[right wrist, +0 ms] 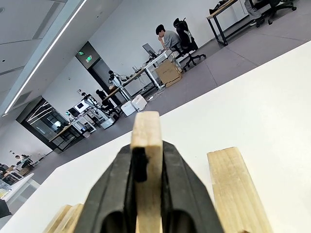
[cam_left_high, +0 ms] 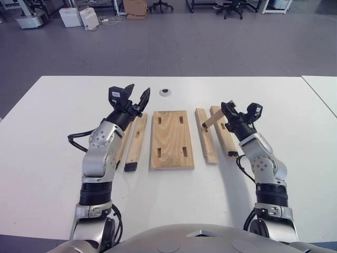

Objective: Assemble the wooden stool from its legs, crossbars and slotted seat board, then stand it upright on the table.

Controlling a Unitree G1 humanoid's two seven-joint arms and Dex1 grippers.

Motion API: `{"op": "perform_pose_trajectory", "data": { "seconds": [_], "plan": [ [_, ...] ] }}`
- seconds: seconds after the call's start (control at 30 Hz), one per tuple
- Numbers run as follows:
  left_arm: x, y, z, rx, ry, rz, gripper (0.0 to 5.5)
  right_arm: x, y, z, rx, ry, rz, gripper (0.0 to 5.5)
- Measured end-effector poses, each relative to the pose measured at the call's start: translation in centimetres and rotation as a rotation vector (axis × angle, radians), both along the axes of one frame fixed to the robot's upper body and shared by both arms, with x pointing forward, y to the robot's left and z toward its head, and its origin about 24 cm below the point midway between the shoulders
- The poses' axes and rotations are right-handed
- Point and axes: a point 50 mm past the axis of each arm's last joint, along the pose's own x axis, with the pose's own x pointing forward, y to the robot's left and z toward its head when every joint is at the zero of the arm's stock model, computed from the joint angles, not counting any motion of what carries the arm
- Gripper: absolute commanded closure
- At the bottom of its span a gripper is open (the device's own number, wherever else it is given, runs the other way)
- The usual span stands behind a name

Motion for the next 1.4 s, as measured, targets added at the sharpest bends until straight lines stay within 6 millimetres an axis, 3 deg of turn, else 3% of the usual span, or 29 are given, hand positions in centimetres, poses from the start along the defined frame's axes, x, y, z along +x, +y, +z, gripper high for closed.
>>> {"op": "perform_pose_trajectory", "data": {
  "seconds": [0.33,0.5,0.67,0.97,1.03,1.1,1.2,1.4],
  "plan": [
    [0.0,0.1,-0.1,0.004,0.013,0.004,2.45,-0.5,-0.2,-0.4,-0.088,0.014,-0.021,5.10],
    [0.0,0.2,-0.3,0.013,0.019,0.016,2.45,-0.2,0.6,0.1,-0.320,-0.041,0.048,5.10],
    [0.0,0.2,-0.3,0.018,0.026,0.015,2.45,-0.6,1.0,-0.7,-0.494,-0.090,0.152,5.10],
    [0.2,0.1,-0.1,0.027,0.033,-0.003,2.45,-1.0,-0.2,-1.5,-0.522,-0.196,0.207,5.10],
    [0.2,0.1,0.0,0.028,0.031,-0.004,2.45,-0.7,-0.5,-0.9,-0.537,-0.199,0.216,4.50],
    [0.2,0.1,0.0,0.029,0.031,-0.003,2.45,-1.1,-0.8,-2.0,-0.546,-0.102,0.256,4.19],
    [0.2,0.0,0.0,0.030,0.030,-0.005,2.45,-1.1,-0.7,-1.3,-0.593,-0.072,0.302,3.65],
    [0.3,0.0,0.0,0.029,0.029,0.006,2.45,-2.2,-0.9,-2.3,-0.664,0.136,0.375,2.74]
  ]
}}
